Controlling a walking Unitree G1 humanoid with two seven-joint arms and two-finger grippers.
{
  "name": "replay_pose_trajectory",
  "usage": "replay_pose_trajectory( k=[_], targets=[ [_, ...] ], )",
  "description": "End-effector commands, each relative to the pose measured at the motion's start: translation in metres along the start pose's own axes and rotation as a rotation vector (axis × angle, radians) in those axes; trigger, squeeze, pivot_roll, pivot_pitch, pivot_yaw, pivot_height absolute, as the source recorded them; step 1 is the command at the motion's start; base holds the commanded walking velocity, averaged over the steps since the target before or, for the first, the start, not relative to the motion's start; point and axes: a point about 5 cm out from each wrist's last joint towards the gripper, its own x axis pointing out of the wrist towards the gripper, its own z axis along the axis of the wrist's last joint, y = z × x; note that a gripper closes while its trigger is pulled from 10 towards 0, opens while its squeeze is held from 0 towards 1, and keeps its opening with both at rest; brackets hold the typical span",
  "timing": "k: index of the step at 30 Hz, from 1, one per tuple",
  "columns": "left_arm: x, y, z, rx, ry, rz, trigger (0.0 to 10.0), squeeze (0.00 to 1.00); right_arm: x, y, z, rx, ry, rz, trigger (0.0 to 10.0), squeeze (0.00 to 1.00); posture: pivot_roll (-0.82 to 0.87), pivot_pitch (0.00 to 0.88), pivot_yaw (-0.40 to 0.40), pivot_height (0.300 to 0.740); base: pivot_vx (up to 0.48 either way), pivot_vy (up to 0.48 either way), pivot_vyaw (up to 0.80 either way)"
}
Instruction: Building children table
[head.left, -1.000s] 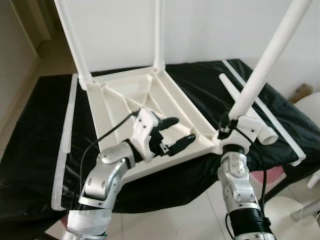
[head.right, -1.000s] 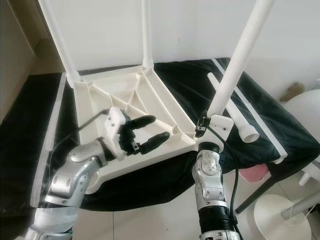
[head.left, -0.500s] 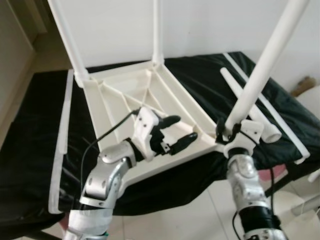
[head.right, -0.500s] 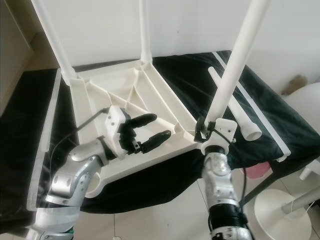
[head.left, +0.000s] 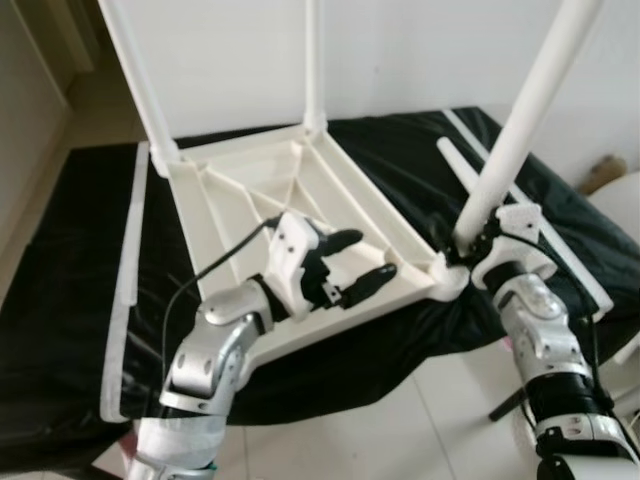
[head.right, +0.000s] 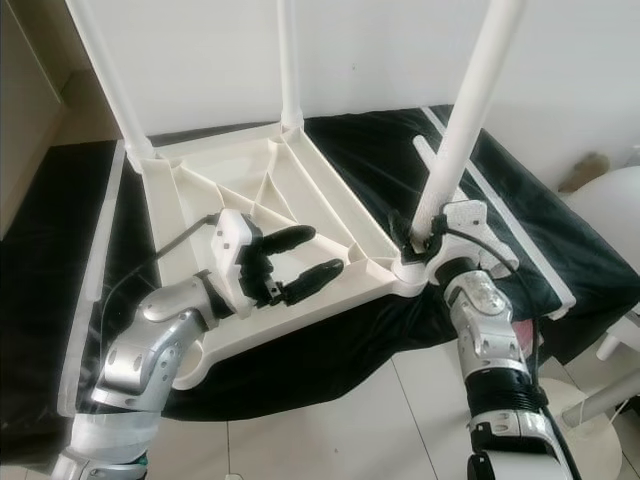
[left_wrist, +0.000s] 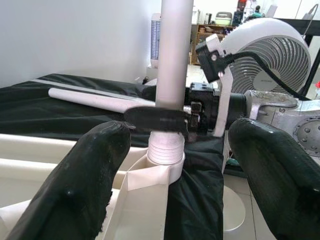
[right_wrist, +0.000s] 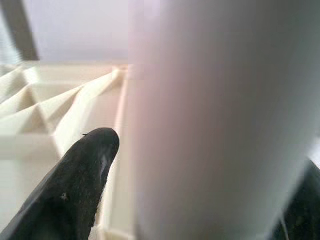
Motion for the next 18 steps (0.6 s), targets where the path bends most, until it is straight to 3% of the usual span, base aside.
replay_pose_trajectory(
  k=[1, 2, 3, 11, 18],
  targets=[
    [0.000, 0.004, 0.003, 0.010, -0.001, 0.066, 10.0, 0.00, 0.001, -0.004, 0.001, 0.006, 0.019, 0.044, 5.7, 0.00, 0.05, 0.000, 0.008, 0.740, 0.000, 0.000, 0.00],
    [0.000, 0.004, 0.004, 0.013, -0.003, 0.069, 10.0, 0.00, -0.001, -0.007, 0.000, 0.013, 0.042, 0.090, 3.6, 0.00, 0.05, 0.000, 0.008, 0.740, 0.000, 0.000, 0.00],
    [-0.001, 0.004, 0.005, 0.018, -0.006, 0.073, 10.0, 0.00, -0.005, -0.012, -0.003, 0.034, 0.077, 0.139, 0.0, 0.00, 0.05, 0.000, 0.005, 0.740, 0.000, 0.000, 0.00],
    [-0.002, 0.005, 0.009, 0.026, -0.014, 0.080, 10.0, 0.00, -0.019, -0.031, -0.020, 0.089, 0.186, 0.194, 0.0, 0.00, 0.05, 0.000, 0.008, 0.740, 0.000, 0.000, 0.00],
    [-0.004, 0.006, 0.012, 0.035, -0.017, 0.084, 10.0, 0.00, -0.022, -0.035, -0.028, 0.123, 0.208, 0.152, 0.0, 0.00, 0.06, 0.000, 0.009, 0.740, 0.000, 0.000, 0.00]
  ],
)
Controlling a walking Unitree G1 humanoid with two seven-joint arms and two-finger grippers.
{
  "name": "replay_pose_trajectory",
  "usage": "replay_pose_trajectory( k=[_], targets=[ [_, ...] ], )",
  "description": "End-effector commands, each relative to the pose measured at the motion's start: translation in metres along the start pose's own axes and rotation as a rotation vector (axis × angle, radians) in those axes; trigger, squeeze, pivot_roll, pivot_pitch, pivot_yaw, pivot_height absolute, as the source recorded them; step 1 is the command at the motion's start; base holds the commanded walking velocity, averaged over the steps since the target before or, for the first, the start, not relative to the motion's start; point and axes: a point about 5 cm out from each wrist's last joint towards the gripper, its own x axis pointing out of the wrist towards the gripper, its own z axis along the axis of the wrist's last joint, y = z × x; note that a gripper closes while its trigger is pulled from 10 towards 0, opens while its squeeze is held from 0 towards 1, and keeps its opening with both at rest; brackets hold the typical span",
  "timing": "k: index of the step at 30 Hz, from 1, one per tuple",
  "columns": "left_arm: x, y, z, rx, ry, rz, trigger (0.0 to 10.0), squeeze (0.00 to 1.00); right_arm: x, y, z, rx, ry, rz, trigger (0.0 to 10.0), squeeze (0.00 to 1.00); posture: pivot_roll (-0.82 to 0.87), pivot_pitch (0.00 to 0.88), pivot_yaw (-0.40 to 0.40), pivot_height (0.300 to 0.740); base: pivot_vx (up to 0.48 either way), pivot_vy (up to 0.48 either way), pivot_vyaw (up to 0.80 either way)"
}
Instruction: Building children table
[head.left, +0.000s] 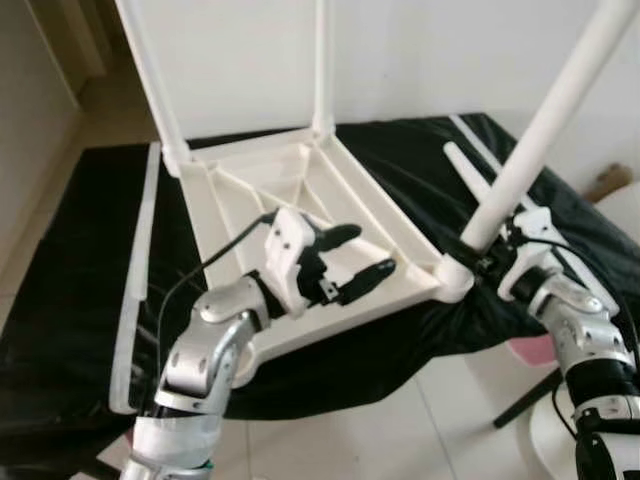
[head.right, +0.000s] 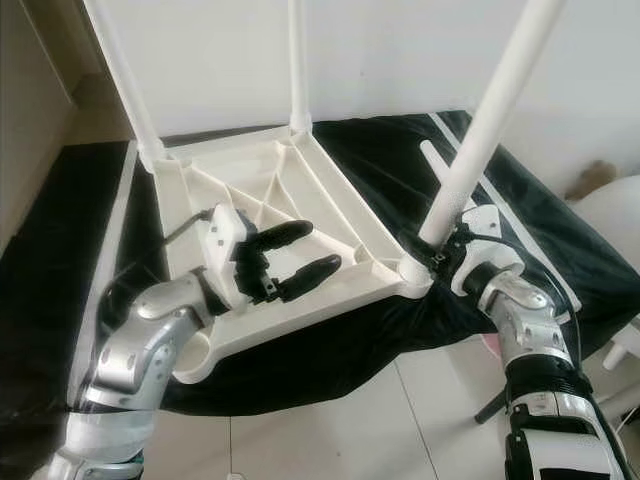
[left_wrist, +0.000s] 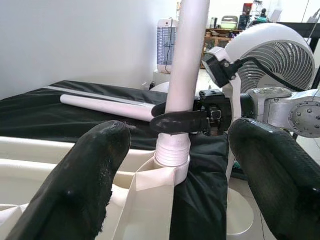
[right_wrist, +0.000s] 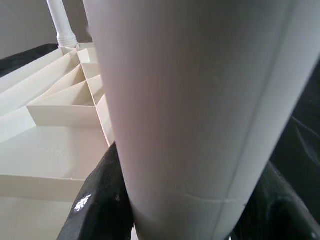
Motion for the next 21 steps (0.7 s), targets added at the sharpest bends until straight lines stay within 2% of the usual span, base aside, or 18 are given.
replay_pose_trajectory(
  k=[1, 2, 4, 5, 8, 14, 21],
  targets=[
    [0.000, 0.004, 0.007, 0.020, -0.010, 0.079, 10.0, 0.00, -0.007, -0.002, -0.020, 0.050, 0.081, -0.021, 0.0, 0.00, 0.06, 0.000, 0.009, 0.740, 0.000, 0.000, 0.00],
    [0.000, 0.005, 0.007, 0.020, -0.010, 0.079, 10.0, 0.00, -0.007, -0.002, -0.020, 0.056, 0.086, -0.015, 1.4, 0.00, 0.05, 0.000, 0.011, 0.740, 0.000, 0.000, 0.00],
    [0.000, 0.005, 0.007, 0.021, -0.010, 0.079, 10.0, 0.00, -0.006, -0.002, -0.021, 0.052, 0.096, -0.024, 1.4, 0.00, 0.05, 0.000, 0.011, 0.740, 0.000, 0.000, 0.00],
    [0.000, 0.005, 0.008, 0.021, -0.010, 0.078, 10.0, 0.00, -0.002, -0.001, -0.020, 0.047, 0.103, -0.035, 10.0, 0.00, 0.05, 0.000, 0.013, 0.740, 0.000, 0.000, 0.00],
    [0.000, 0.005, 0.008, 0.020, -0.012, 0.077, 10.0, 0.00, 0.012, 0.003, -0.016, 0.039, 0.112, -0.065, 10.0, 0.00, 0.05, 0.000, 0.015, 0.740, 0.000, 0.000, 0.00],
    [0.001, 0.004, 0.009, 0.020, -0.014, 0.074, 10.0, 0.00, 0.028, 0.007, -0.013, 0.020, 0.145, -0.136, 10.0, 0.00, 0.06, 0.000, 0.013, 0.740, 0.000, 0.000, 0.00],
    [-0.001, 0.004, 0.011, 0.023, -0.016, 0.078, 10.0, 0.00, 0.039, 0.017, -0.011, 0.011, 0.143, -0.149, 10.0, 0.00, 0.06, 0.000, 0.007, 0.740, 0.000, 0.000, 0.00]
  ],
)
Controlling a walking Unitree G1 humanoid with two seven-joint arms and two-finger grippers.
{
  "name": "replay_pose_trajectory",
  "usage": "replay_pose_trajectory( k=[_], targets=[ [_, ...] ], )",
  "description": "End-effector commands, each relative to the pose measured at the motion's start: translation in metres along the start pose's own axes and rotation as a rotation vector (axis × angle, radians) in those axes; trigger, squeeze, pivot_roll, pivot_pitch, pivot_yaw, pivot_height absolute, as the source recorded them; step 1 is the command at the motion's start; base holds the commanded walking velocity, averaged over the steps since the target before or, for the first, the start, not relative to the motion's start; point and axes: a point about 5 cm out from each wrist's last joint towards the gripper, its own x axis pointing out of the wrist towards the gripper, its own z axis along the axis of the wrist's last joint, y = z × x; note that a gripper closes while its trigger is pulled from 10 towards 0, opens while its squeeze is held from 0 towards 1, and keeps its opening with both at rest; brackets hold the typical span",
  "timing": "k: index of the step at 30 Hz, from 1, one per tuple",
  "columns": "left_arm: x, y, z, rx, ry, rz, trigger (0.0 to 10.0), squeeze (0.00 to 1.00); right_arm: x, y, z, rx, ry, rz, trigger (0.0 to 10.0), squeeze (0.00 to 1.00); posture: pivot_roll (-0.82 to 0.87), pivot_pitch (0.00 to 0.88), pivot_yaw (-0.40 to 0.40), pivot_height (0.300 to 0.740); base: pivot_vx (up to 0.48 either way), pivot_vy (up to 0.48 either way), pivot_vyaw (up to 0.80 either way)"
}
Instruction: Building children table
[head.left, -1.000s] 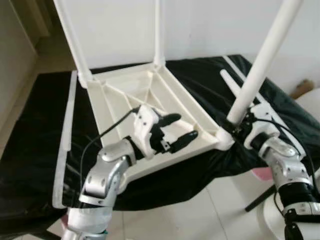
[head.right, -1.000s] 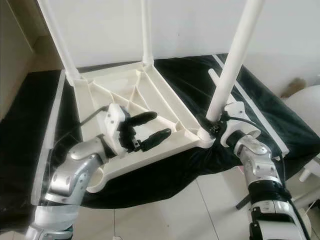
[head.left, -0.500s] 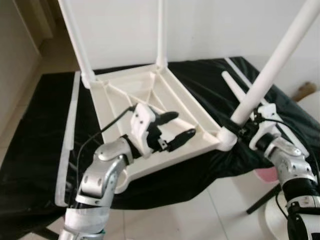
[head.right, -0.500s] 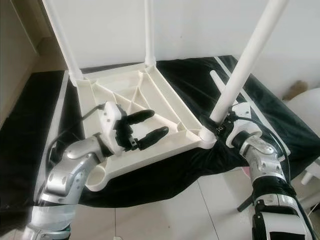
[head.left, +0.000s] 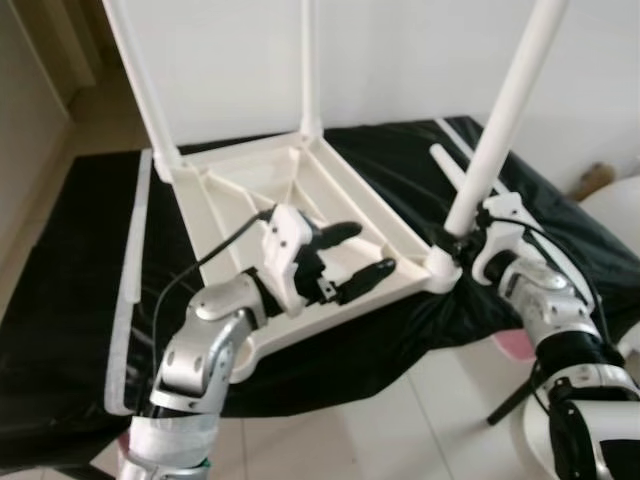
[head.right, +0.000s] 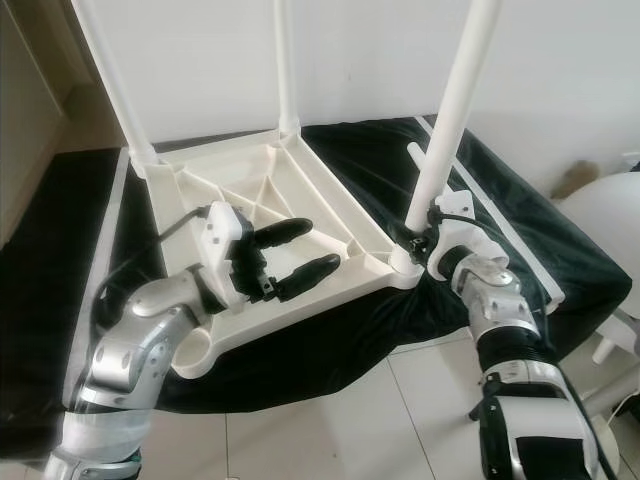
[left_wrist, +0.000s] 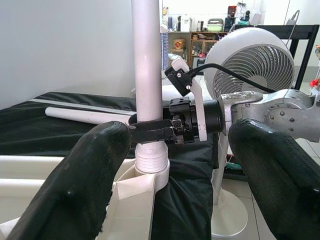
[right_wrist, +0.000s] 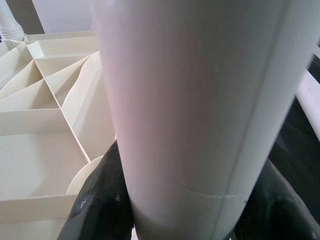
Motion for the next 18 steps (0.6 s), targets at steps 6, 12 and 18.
replay_pose_trajectory(
  k=[6, 12, 18],
  targets=[
    [0.000, 0.004, 0.005, 0.009, -0.011, 0.084, 10.0, 0.00, 0.000, 0.004, -0.021, 0.024, 0.102, -0.127, 10.0, 0.00, 0.06, 0.000, 0.002, 0.740, 0.000, 0.000, 0.00],
    [0.002, 0.004, 0.005, 0.007, -0.012, 0.079, 10.0, 0.00, 0.002, 0.017, -0.026, 0.086, 0.073, -0.286, 10.0, 0.00, 0.05, 0.000, 0.004, 0.740, 0.000, 0.000, 0.00],
    [0.005, 0.002, 0.005, 0.000, -0.018, 0.063, 10.0, 0.00, 0.002, 0.035, -0.028, 0.153, 0.065, -0.517, 10.0, 0.00, 0.04, 0.000, 0.007, 0.740, 0.000, 0.000, 0.00]
  ],
)
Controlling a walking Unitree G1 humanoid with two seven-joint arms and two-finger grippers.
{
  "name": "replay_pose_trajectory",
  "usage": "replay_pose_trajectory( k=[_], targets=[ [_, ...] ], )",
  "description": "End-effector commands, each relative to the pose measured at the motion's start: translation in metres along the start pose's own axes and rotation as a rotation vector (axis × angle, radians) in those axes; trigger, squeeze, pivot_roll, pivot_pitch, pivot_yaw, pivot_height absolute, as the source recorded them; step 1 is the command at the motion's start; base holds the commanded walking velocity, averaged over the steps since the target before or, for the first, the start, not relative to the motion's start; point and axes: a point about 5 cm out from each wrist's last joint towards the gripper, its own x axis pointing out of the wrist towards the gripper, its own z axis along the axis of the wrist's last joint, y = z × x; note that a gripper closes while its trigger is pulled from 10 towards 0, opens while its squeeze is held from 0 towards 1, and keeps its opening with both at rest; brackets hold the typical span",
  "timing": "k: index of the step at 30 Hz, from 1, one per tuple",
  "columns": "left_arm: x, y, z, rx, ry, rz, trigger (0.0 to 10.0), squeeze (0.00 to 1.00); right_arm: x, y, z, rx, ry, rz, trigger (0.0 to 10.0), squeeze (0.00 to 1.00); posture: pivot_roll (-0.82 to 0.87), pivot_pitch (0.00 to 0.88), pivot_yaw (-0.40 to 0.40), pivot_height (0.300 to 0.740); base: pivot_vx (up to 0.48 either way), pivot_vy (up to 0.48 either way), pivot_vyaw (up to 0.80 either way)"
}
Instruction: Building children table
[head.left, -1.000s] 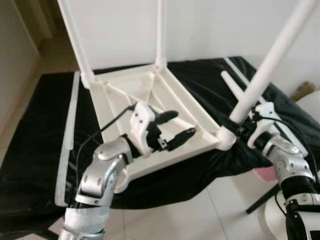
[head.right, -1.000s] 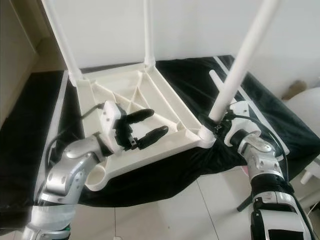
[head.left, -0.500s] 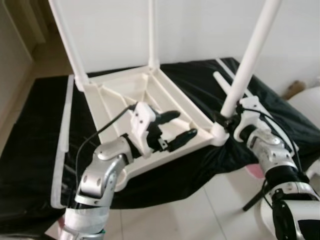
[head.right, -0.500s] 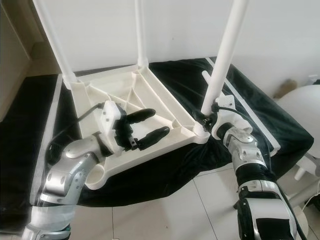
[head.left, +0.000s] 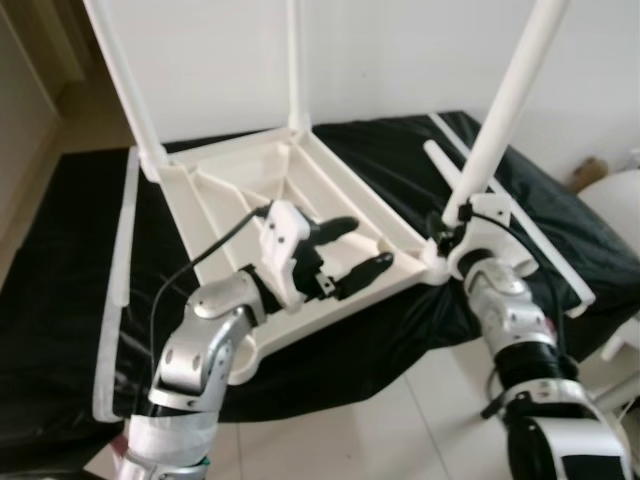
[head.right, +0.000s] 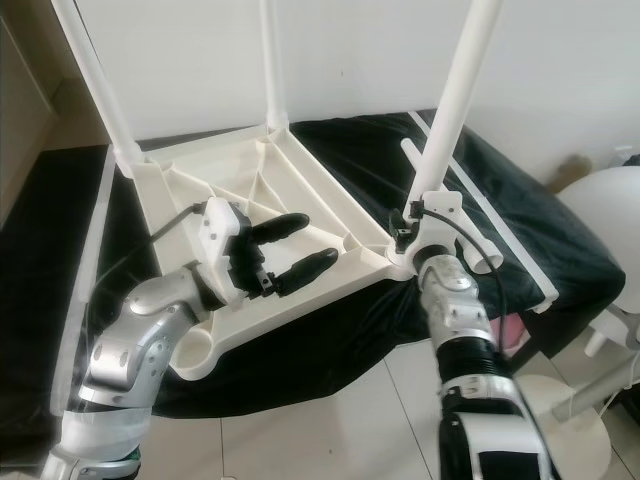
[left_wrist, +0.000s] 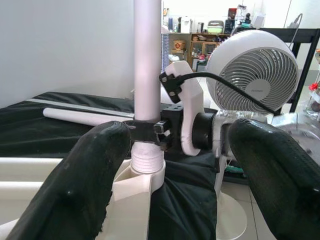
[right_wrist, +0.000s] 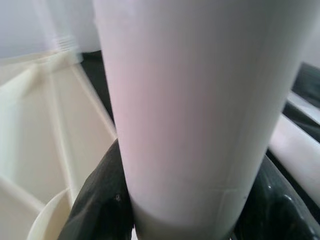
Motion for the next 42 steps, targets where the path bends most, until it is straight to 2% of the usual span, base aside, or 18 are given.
replay_pose_trajectory(
  k=[1, 4, 6, 11, 13, 15, 17, 23, 24, 27, 28, 31, 35, 36, 37, 42],
  targets=[
    [0.004, 0.003, 0.003, 0.000, -0.007, 0.062, 10.0, 0.00, -0.010, -0.001, -0.028, 0.018, 0.132, -0.149, 10.0, 0.00, 0.04, 0.000, 0.007, 0.740, 0.000, 0.000, 0.00],
    [0.004, 0.003, 0.003, -0.001, -0.007, 0.060, 10.0, 0.00, -0.013, 0.003, -0.029, 0.040, 0.139, -0.182, 10.0, 0.00, 0.04, 0.000, 0.005, 0.740, 0.000, 0.000, 0.00],
    [0.005, 0.003, 0.003, -0.002, -0.011, 0.060, 10.0, 0.00, -0.019, 0.010, -0.026, 0.074, 0.130, -0.281, 10.0, 0.00, 0.04, 0.000, 0.005, 0.740, 0.000, 0.000, 0.00],
    [0.005, 0.003, 0.004, -0.004, -0.018, 0.060, 10.0, 0.00, -0.029, 0.017, -0.026, 0.120, 0.147, -0.374, 10.0, 0.00, 0.05, 0.000, -0.001, 0.740, 0.000, 0.000, 0.00],
    [0.005, 0.003, 0.004, -0.004, -0.018, 0.060, 10.0, 0.00, -0.029, 0.017, -0.026, 0.120, 0.147, -0.374, 10.0, 0.00, 0.05, 0.000, -0.001, 0.740, 0.000, 0.000, 0.00],
    [0.004, 0.002, 0.005, -0.005, -0.020, 0.061, 10.0, 0.00, -0.033, 0.026, -0.028, 0.142, 0.176, -0.357, 10.0, 0.00, 0.06, 0.000, -0.001, 0.740, 0.000, 0.000, 0.00],
    [0.003, 0.003, 0.005, -0.005, -0.022, 0.062, 10.0, 0.00, -0.032, 0.028, -0.022, 0.108, 0.143, -0.334, 10.0, 0.00, 0.05, 0.000, -0.001, 0.740, 0.000, 0.000, 0.00],
    [0.005, 0.003, 0.005, -0.007, -0.027, 0.060, 10.0, 0.00, -0.022, 0.023, -0.009, 0.090, 0.074, -0.269, 10.0, 0.00, 0.05, 0.000, -0.002, 0.740, 0.000, 0.000, 0.00],
    [0.006, 0.002, 0.005, -0.007, -0.028, 0.060, 10.0, 0.00, -0.020, 0.021, -0.005, 0.085, 0.049, -0.247, 10.0, 0.85, 0.05, 0.000, -0.004, 0.740, 0.000, 0.000, 0.00],
    [0.006, 0.002, 0.005, -0.007, -0.028, 0.060, 10.0, 0.00, -0.020, 0.021, -0.005, 0.085, 0.049, -0.247, 10.0, 0.85, 0.05, 0.000, -0.004, 0.740, 0.000, 0.000, 0.00],
    [0.006, 0.002, 0.005, -0.008, -0.029, 0.059, 10.0, 0.00, -0.019, 0.019, -0.002, 0.088, 0.022, -0.216, 10.0, 1.00, 0.05, 0.000, -0.004, 0.740, 0.000, 0.000, 0.00],
    [0.007, 0.002, 0.006, -0.007, -0.033, 0.060, 10.0, 0.00, -0.013, 0.010, 0.010, 0.063, -0.056, -0.084, 10.0, 1.00, 0.05, 0.000, -0.004, 0.740, 0.000, 0.000, 0.00],
    [0.007, 0.003, 0.006, -0.006, -0.035, 0.061, 10.0, 0.00, -0.011, 0.008, 0.010, 0.054, -0.039, -0.007, 10.0, 1.00, 0.05, 0.000, -0.004, 0.740, 0.000, 0.000, 0.00],
    [0.007, 0.003, 0.007, -0.004, -0.036, 0.061, 10.0, 0.00, -0.010, 0.005, 0.010, 0.047, -0.031, 0.031, 10.0, 0.56, 0.05, 0.000, -0.005, 0.740, 0.000, 0.000, 0.00],
    [0.007, 0.003, 0.007, -0.003, -0.037, 0.060, 10.0, 0.00, -0.009, 0.001, 0.009, 0.023, -0.029, 0.056, 10.0, 0.00, 0.05, 0.000, -0.004, 0.740, 0.000, 0.000, 0.00],
    [0.007, 0.003, 0.008, -0.001, -0.039, 0.059, 10.0, 0.00, -0.008, -0.008, 0.004, -0.067, -0.014, 0.162, 10.0, 0.00, 0.05, 0.000, -0.003, 0.740, 0.000, 0.000, 0.00]
  ],
)
